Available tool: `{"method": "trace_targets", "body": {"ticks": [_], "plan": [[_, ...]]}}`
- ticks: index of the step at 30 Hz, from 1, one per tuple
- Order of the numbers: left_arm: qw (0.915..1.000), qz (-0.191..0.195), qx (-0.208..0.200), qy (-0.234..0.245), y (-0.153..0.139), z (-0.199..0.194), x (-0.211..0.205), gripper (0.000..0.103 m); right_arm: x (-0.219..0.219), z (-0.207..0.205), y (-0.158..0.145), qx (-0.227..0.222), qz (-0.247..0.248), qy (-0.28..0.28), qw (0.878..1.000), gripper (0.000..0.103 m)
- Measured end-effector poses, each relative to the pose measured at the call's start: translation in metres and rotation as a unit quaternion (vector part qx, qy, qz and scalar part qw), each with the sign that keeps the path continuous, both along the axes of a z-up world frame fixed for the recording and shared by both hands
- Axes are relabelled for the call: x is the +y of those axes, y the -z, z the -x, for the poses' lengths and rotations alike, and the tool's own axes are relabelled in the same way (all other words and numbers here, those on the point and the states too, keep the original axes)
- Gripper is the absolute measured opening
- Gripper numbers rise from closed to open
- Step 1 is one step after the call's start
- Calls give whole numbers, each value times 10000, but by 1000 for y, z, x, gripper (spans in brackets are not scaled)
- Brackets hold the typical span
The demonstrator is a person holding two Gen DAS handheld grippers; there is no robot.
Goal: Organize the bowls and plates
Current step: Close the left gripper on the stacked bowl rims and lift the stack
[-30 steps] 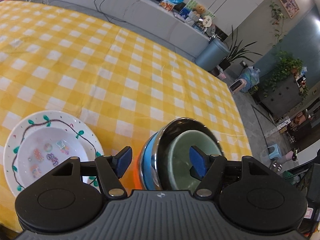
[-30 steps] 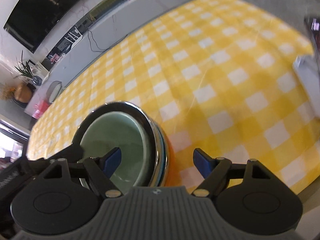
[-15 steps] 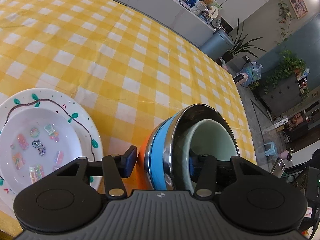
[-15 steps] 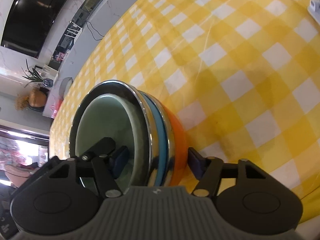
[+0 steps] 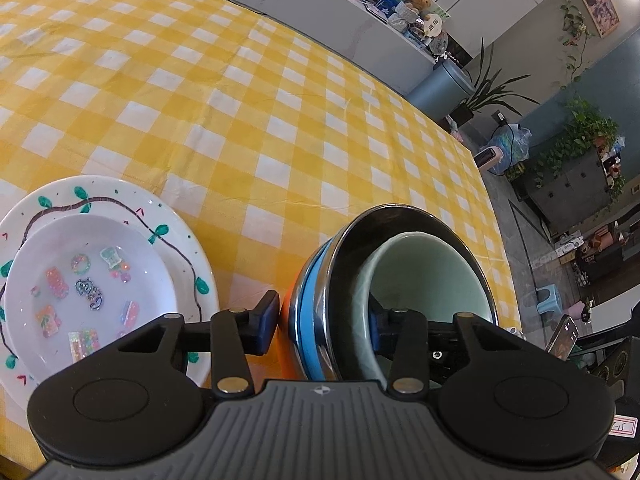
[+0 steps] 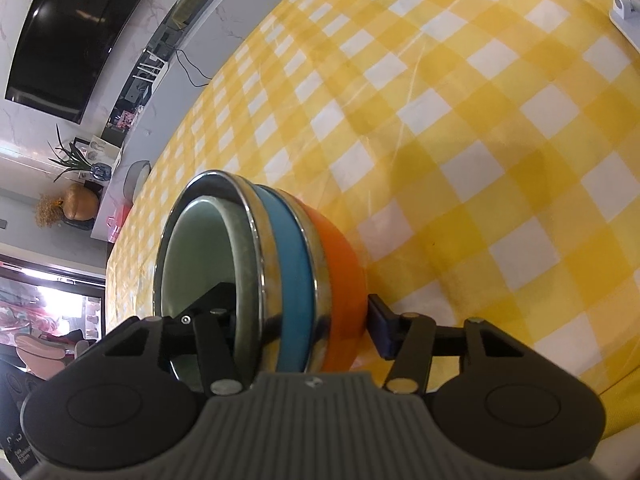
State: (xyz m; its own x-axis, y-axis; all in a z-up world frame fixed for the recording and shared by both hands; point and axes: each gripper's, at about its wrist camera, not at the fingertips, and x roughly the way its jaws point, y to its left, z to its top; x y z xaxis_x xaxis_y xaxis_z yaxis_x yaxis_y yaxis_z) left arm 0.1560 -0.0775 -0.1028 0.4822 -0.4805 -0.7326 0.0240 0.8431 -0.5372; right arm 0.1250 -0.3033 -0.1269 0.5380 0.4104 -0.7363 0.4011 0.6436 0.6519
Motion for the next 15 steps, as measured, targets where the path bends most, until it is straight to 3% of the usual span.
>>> {"method": "trace_targets", "body": {"ticks": [15], "plan": [[9997, -59, -137, -202, -24, 15, 25, 48, 21, 6, -15, -150, -89, -181, 9997, 54]]}}
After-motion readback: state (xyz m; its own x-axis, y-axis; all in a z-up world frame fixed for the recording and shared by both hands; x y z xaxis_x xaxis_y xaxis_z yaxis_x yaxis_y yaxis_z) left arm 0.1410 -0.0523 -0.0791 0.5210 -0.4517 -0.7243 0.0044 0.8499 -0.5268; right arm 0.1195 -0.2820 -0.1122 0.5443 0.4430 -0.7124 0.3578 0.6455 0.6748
